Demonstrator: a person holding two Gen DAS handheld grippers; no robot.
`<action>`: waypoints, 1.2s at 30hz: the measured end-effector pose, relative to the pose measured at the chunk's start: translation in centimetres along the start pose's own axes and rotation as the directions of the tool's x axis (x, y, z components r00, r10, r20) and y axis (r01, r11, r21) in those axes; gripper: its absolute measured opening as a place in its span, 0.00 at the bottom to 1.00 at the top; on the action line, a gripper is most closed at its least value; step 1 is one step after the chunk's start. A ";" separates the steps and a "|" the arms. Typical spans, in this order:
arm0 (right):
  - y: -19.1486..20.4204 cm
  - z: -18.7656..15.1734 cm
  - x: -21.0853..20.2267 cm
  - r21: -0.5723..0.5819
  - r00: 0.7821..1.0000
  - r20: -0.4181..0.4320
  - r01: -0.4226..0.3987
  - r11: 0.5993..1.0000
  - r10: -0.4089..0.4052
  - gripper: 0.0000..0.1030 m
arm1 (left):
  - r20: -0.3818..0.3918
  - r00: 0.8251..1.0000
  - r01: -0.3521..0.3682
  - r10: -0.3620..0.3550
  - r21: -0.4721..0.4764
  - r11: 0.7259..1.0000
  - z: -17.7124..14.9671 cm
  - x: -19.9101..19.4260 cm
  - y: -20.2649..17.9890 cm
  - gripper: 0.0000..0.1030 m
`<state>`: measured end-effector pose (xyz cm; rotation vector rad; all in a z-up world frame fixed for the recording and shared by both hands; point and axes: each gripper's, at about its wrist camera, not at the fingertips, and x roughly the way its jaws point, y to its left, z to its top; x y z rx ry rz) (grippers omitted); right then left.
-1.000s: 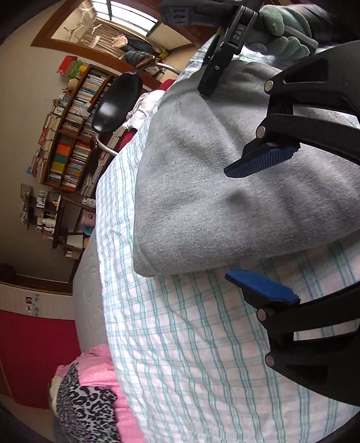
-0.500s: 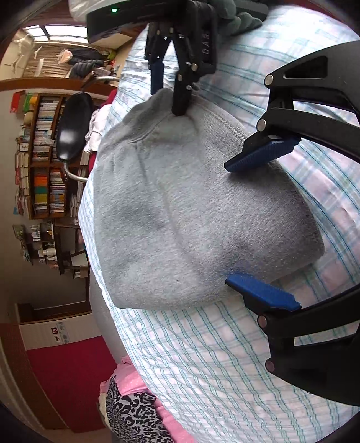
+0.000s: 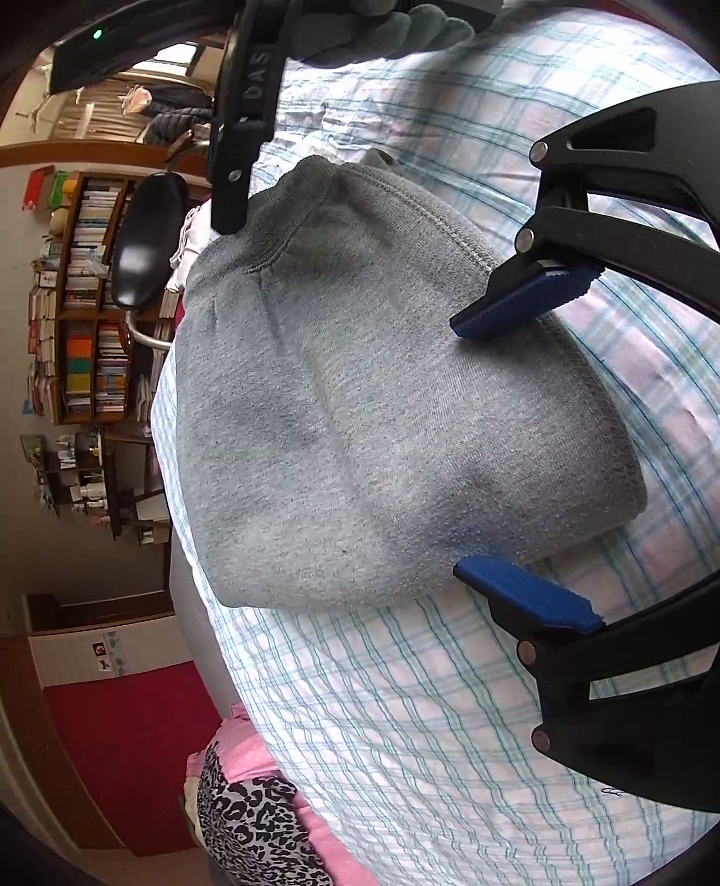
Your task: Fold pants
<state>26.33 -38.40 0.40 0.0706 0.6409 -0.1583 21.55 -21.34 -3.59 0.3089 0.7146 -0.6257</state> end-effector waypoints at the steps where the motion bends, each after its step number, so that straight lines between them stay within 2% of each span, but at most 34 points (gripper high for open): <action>1: -0.2 0.6 0.8 0.011 1.000 -0.004 0.017 1.000 -0.017 0.76 | 0.001 1.000 -0.002 0.002 0.001 1.000 0.0 0.0 0.0 0.78; 4: -0.5 1.6 3.7 0.019 0.996 -0.051 0.077 0.997 -0.076 0.76 | 0.007 1.000 -0.007 0.007 0.005 1.000 -0.1 -0.2 -0.1 0.78; 6: -1.1 1.3 5.7 0.040 0.991 -0.103 0.091 0.995 -0.086 0.76 | 0.009 1.000 -0.007 0.007 0.005 1.000 -0.1 -0.3 0.0 0.78; 9: -2.0 0.4 7.5 0.061 0.987 -0.138 0.088 0.994 -0.078 0.76 | 0.013 1.000 -0.005 0.005 0.004 1.000 -0.1 -0.4 0.1 0.78; 12: -2.5 0.1 7.5 0.097 0.988 -0.141 0.071 0.993 -0.057 0.76 | 0.017 1.000 -0.015 0.015 0.009 1.000 -0.2 -0.6 -0.1 0.78; 14: -2.5 0.0 6.5 0.108 0.991 -0.122 0.058 0.992 -0.045 0.76 | 0.022 0.999 -0.033 0.033 0.016 0.999 -0.1 -0.9 -0.3 0.78; 20: -1.4 -2.2 0.1 0.114 0.999 -0.039 -0.013 0.993 0.017 0.78 | 0.053 0.995 -0.087 0.086 0.026 0.996 -0.3 -1.8 -0.8 0.78; 24: 0.3 -5.0 -3.5 0.076 0.998 -0.035 -0.047 0.996 0.049 0.88 | 0.064 0.991 -0.117 0.116 0.016 0.993 -0.4 -2.6 -1.1 0.78; 27: 1.4 -7.1 -5.0 0.081 0.997 -0.034 -0.059 0.995 0.062 0.91 | 0.065 0.988 -0.140 0.139 0.007 0.990 -0.7 -3.1 -1.6 0.78; 34: 3.9 -9.3 -6.8 0.045 0.998 0.053 0.025 0.999 -0.027 0.92 | 0.093 0.975 -0.200 0.201 -0.023 0.980 -0.8 -4.4 -2.0 0.78; 35: 4.1 -9.4 -7.0 0.033 0.997 0.069 0.031 0.999 -0.033 0.92 | 0.099 0.974 -0.203 0.205 -0.027 0.979 -0.8 -4.6 -2.0 0.80; 36: 4.3 -9.4 -7.2 0.022 0.996 0.082 0.030 0.999 -0.032 0.92 | 0.105 0.973 -0.204 0.206 -0.032 0.978 -0.7 -4.8 -2.0 0.89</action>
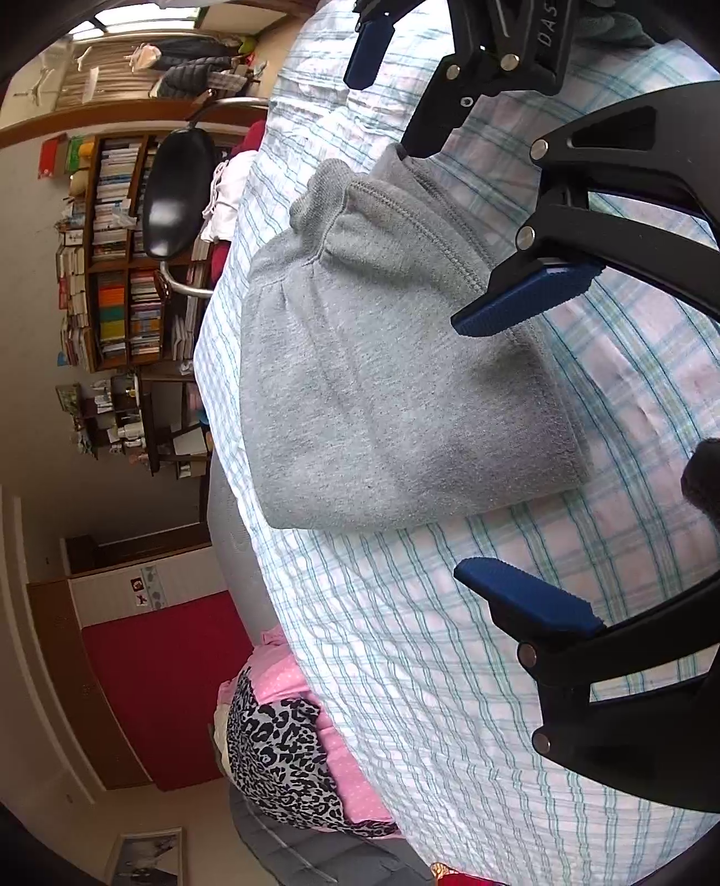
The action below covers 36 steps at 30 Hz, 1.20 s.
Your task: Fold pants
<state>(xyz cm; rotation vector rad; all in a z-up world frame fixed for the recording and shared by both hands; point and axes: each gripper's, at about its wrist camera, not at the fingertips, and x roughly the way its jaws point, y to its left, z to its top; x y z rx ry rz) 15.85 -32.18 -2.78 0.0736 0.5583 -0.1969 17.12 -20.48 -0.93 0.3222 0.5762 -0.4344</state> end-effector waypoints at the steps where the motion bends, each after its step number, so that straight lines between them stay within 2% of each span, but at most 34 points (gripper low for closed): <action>1: 0.2 -0.1 -0.2 -0.010 1.000 0.009 -0.004 1.000 0.004 0.92 | 0.011 1.000 -0.006 0.006 -0.005 1.000 0.1 -0.2 0.1 0.90; 10: -0.1 -0.1 -0.2 -0.001 1.000 0.021 -0.017 1.000 0.018 0.92 | 0.035 0.999 0.001 0.001 -0.045 0.999 0.2 -0.6 0.9 0.90; 36: 0.4 -0.2 0.0 -0.035 1.000 0.022 -0.018 0.999 0.019 0.92 | 0.028 1.000 0.000 0.001 -0.034 0.999 0.0 -0.3 0.6 0.90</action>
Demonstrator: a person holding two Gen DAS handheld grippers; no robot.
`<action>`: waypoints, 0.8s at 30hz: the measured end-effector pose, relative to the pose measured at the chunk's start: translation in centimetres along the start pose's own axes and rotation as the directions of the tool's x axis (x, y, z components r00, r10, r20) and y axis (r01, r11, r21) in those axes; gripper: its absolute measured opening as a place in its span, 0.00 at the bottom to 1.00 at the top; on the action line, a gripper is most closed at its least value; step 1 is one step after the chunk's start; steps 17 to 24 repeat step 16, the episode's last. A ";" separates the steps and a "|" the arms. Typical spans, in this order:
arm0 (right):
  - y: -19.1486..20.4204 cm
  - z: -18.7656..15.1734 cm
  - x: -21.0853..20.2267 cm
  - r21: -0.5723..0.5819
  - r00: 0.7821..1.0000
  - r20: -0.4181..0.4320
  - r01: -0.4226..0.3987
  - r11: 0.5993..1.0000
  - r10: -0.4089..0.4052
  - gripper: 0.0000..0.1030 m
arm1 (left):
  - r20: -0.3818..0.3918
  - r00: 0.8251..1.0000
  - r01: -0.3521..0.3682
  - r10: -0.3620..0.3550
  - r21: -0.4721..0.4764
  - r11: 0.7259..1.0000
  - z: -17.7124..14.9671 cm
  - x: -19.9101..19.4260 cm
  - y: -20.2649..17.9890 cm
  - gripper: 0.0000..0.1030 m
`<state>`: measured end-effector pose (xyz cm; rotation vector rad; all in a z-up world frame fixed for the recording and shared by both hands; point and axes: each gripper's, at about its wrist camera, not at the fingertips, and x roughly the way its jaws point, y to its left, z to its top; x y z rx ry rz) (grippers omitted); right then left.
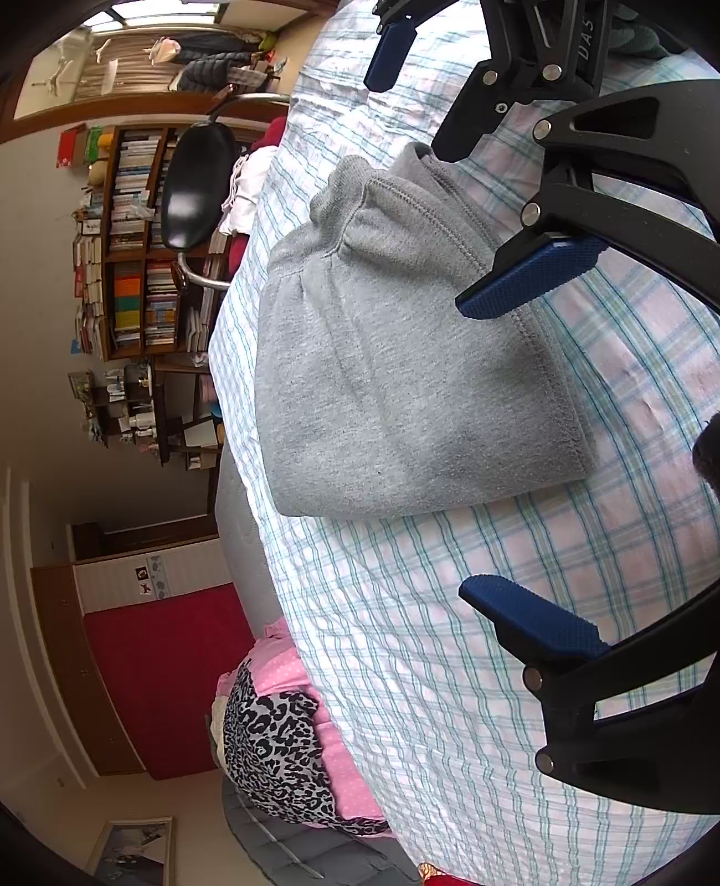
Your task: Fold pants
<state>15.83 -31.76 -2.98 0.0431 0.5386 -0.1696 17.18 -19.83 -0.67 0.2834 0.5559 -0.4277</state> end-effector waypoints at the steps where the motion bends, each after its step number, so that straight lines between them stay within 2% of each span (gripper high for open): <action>1: -0.1 0.0 0.1 -0.001 1.000 -0.002 0.000 1.000 0.000 0.92 | 0.002 1.000 0.001 -0.001 0.001 1.000 0.0 0.0 0.0 0.90; 7: -0.4 -0.1 0.4 0.006 1.000 -0.014 -0.001 1.000 0.002 0.92 | 0.031 1.000 -0.003 0.002 0.024 1.000 -0.1 -0.4 -0.2 0.90; 14: -1.1 -0.2 1.8 0.039 0.997 -0.078 0.009 0.999 -0.006 0.92 | -0.023 1.000 -0.003 0.003 -0.028 1.000 0.0 0.3 0.7 0.90; 24: -1.3 -0.2 1.8 0.050 0.997 -0.080 0.009 0.999 -0.005 0.92 | -0.040 0.999 -0.007 0.005 -0.051 0.999 -0.2 0.4 1.3 0.90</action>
